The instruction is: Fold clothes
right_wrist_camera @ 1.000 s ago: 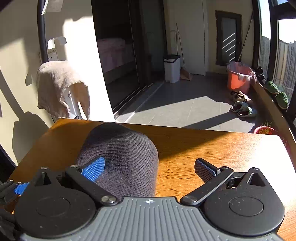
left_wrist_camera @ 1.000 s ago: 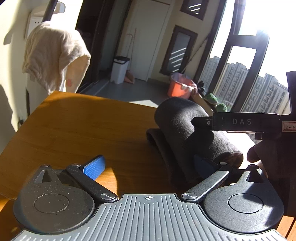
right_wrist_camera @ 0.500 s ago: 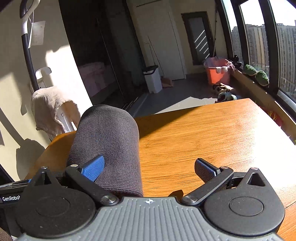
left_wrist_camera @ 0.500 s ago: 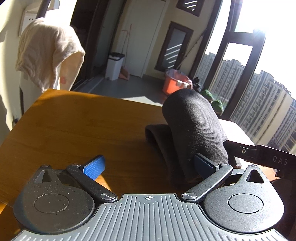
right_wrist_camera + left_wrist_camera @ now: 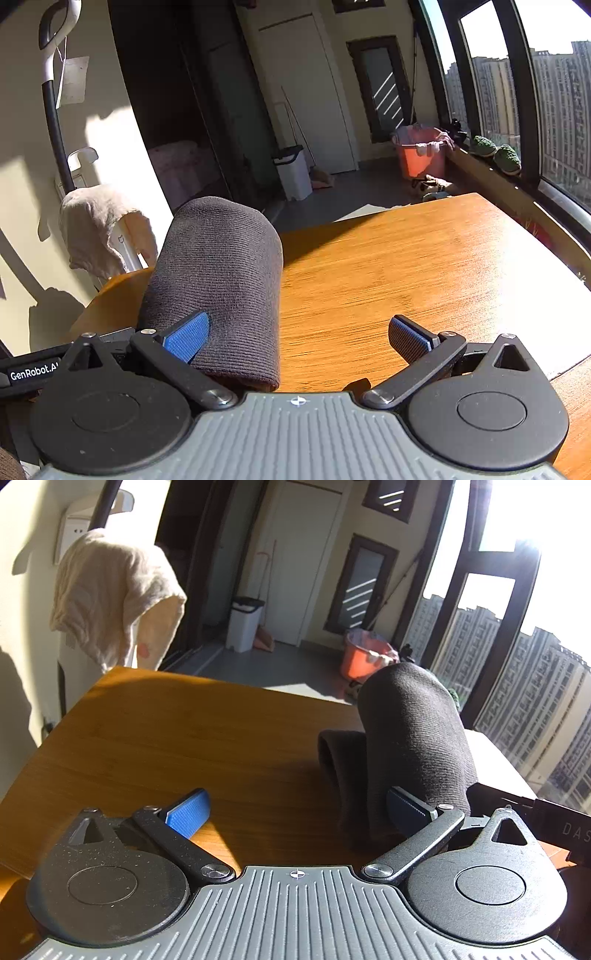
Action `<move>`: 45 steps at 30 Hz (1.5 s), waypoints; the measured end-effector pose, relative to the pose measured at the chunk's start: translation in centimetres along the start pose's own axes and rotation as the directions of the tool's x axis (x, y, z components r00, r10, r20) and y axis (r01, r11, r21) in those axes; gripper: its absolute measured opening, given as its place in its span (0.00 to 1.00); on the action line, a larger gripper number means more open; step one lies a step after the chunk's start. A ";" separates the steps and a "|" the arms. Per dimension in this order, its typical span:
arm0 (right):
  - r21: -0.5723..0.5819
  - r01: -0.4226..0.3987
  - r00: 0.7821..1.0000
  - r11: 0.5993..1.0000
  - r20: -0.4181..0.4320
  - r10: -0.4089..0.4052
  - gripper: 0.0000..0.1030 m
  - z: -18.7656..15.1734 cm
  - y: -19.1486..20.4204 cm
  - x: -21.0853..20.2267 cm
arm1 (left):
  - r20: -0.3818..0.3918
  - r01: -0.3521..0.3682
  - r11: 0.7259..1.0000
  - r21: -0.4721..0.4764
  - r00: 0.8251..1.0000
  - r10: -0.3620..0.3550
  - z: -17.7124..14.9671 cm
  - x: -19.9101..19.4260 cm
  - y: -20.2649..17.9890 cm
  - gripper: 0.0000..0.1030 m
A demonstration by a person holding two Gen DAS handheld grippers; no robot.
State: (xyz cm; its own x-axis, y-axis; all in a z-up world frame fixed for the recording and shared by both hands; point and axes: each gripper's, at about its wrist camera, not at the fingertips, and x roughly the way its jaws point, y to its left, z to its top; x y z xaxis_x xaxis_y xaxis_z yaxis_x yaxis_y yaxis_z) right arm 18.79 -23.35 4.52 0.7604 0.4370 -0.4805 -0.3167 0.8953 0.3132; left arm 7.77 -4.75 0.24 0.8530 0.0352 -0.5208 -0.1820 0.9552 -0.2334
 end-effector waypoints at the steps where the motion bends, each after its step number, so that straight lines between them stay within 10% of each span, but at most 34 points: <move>1: 0.030 -0.027 1.000 0.999 0.006 0.027 1.00 0.0 -0.6 -0.2 | 0.006 -0.007 1.000 0.008 1.000 0.007 0.0 -0.1 -0.2 1.00; 13: 0.154 -0.017 0.999 0.988 -0.030 0.021 1.00 -1.1 -3.0 -1.7 | -0.059 -0.103 0.994 -0.043 0.993 0.100 -1.0 -1.3 0.4 1.00; 29: -0.216 0.257 0.948 0.942 -0.132 -0.289 1.00 -4.2 2.1 -3.6 | -0.125 -0.261 0.957 0.129 0.953 0.277 -4.9 -4.9 -4.1 1.00; 45: -0.217 0.219 0.960 0.951 -0.125 -0.250 1.00 -4.6 1.5 -4.1 | -0.124 -0.261 0.958 0.121 0.953 0.275 -4.9 -4.9 -3.9 1.00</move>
State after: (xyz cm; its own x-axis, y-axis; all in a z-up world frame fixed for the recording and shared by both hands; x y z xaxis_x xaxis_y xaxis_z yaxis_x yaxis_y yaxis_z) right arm 12.62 -23.39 3.22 0.7382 0.2067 -0.6422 -0.2573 0.9662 0.0152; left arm 1.90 -10.12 -0.28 0.7025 0.2603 -0.6624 -0.3375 0.9412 0.0119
